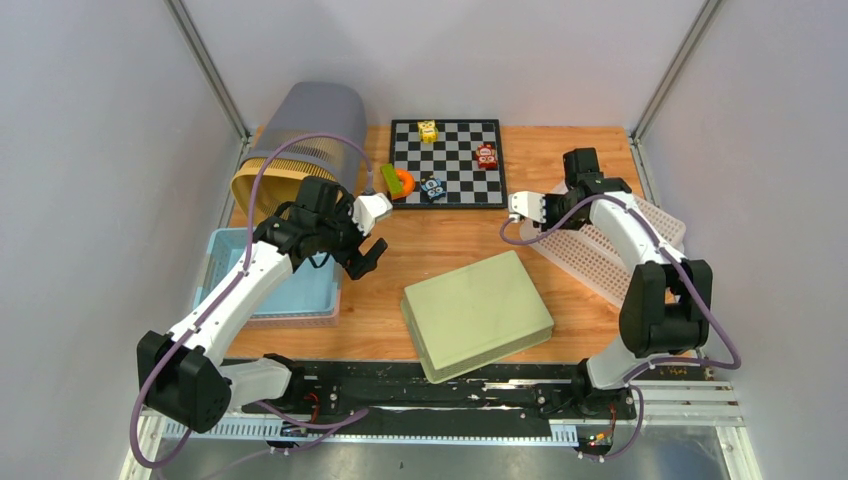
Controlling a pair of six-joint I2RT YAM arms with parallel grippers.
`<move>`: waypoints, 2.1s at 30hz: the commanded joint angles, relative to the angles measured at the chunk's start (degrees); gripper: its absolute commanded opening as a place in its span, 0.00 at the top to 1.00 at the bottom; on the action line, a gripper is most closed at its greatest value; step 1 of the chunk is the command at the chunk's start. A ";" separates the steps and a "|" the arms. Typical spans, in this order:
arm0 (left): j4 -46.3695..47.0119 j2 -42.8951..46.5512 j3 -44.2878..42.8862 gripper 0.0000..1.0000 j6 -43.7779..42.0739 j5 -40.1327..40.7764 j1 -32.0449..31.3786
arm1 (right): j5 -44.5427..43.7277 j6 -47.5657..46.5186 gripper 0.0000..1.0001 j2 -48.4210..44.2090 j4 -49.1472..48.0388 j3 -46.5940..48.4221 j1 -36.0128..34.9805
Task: Turn the large container upside down
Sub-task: Move the container to the corner of the board.
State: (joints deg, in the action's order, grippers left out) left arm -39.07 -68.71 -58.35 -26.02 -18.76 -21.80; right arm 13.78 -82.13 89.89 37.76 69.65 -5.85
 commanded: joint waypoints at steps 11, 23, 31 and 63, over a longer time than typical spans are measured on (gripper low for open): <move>1.34 1.64 0.95 0.00 -0.73 0.31 -0.15 | 8.63 14.44 0.37 -13.26 15.25 0.01 0.01; 1.22 2.48 0.78 0.00 -0.70 0.04 -0.15 | -3.30 61.50 0.24 -28.76 6.73 -0.39 20.78; 1.43 3.32 1.04 0.00 -0.64 -0.03 -0.15 | -3.63 66.18 0.25 -27.32 -2.02 -10.26 35.11; 1.42 1.40 0.84 0.00 -0.52 0.47 -0.16 | 8.54 69.06 0.25 9.75 -12.59 4.11 41.59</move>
State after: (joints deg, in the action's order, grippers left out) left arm -38.65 -66.72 -58.04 -26.37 -18.57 -21.80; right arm 26.52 -11.20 94.19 25.82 69.97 39.07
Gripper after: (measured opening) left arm 0.997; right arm 0.746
